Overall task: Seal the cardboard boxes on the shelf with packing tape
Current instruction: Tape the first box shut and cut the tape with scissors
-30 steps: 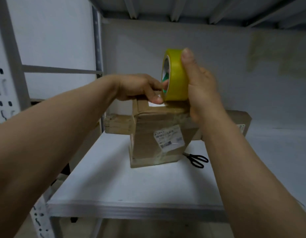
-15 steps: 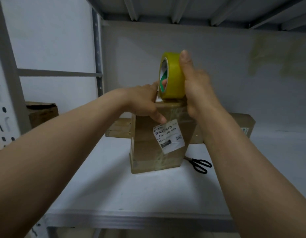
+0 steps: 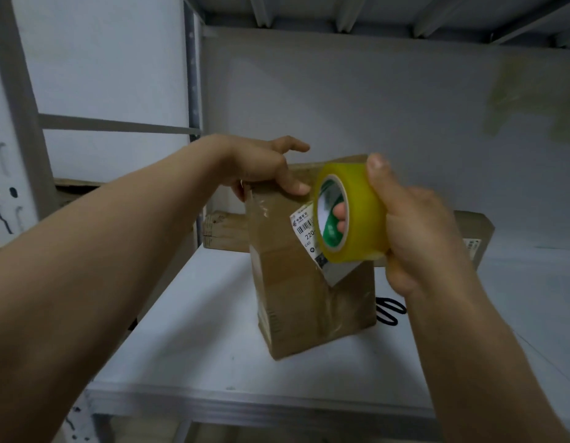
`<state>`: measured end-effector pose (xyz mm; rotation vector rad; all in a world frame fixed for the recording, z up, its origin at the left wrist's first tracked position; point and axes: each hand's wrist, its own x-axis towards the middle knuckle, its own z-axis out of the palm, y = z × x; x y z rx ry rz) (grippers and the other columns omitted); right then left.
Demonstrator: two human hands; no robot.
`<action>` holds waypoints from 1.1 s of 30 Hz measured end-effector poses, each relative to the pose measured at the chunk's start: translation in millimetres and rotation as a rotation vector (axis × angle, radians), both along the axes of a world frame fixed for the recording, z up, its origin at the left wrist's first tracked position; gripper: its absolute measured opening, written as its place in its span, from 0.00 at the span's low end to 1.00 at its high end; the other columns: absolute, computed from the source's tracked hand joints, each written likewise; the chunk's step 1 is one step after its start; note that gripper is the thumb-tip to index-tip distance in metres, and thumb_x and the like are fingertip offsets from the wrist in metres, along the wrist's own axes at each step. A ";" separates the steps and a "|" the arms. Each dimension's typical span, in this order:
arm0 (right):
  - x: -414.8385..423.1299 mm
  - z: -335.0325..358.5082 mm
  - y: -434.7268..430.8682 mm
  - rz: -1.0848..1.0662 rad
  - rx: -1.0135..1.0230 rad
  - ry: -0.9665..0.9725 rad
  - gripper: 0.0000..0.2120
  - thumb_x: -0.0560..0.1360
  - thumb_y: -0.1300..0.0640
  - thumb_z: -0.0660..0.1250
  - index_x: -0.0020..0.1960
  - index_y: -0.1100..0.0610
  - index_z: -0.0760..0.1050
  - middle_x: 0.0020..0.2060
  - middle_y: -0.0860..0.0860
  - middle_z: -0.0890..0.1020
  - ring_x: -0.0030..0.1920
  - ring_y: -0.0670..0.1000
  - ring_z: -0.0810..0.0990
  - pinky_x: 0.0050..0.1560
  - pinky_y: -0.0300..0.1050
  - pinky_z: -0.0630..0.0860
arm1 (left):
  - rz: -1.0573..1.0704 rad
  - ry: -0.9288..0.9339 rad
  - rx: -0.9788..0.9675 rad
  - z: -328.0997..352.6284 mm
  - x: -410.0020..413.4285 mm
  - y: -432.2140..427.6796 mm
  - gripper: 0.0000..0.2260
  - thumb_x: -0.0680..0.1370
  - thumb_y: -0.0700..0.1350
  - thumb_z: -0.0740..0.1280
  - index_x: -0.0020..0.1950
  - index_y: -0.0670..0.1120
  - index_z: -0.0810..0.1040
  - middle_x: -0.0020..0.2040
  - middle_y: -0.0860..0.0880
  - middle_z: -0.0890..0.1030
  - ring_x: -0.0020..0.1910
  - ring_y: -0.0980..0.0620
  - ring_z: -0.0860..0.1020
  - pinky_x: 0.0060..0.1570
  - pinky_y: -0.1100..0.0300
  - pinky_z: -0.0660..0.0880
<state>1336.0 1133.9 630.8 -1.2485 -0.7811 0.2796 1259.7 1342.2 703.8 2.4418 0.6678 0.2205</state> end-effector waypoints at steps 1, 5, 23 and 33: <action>0.7 -6.1 1.1 -0.010 -0.006 0.011 0.20 0.78 0.40 0.66 0.46 0.57 0.82 0.36 0.54 0.87 0.37 0.51 0.87 0.49 0.56 0.84 | -0.004 0.013 -0.012 -2.1 2.2 1.0 0.37 0.73 0.53 0.76 0.74 0.70 0.59 0.62 0.49 0.74 0.54 0.41 0.81 0.58 0.37 0.77; 4.9 -21.1 5.3 -0.001 0.013 0.057 0.17 0.79 0.43 0.66 0.46 0.56 0.82 0.37 0.54 0.87 0.39 0.51 0.88 0.50 0.55 0.84 | -0.024 0.064 -0.073 -1.1 13.3 1.5 0.35 0.72 0.53 0.75 0.74 0.70 0.62 0.61 0.48 0.77 0.54 0.42 0.82 0.59 0.38 0.77; 53.1 -93.0 95.0 0.247 -0.242 0.083 0.10 0.79 0.50 0.70 0.59 0.50 0.76 0.53 0.52 0.85 0.52 0.52 0.85 0.61 0.56 0.79 | 0.003 0.087 0.073 -93.5 57.0 41.1 0.23 0.77 0.34 0.67 0.72 0.47 0.74 0.65 0.46 0.78 0.65 0.46 0.75 0.68 0.49 0.71; 57.0 -88.1 97.4 0.241 -0.304 0.030 0.10 0.76 0.56 0.74 0.55 0.56 0.78 0.48 0.54 0.86 0.44 0.49 0.86 0.43 0.42 0.84 | -0.059 -0.065 -0.303 -167.3 49.0 70.2 0.45 0.70 0.41 0.72 0.81 0.58 0.54 0.72 0.52 0.75 0.71 0.49 0.73 0.73 0.45 0.68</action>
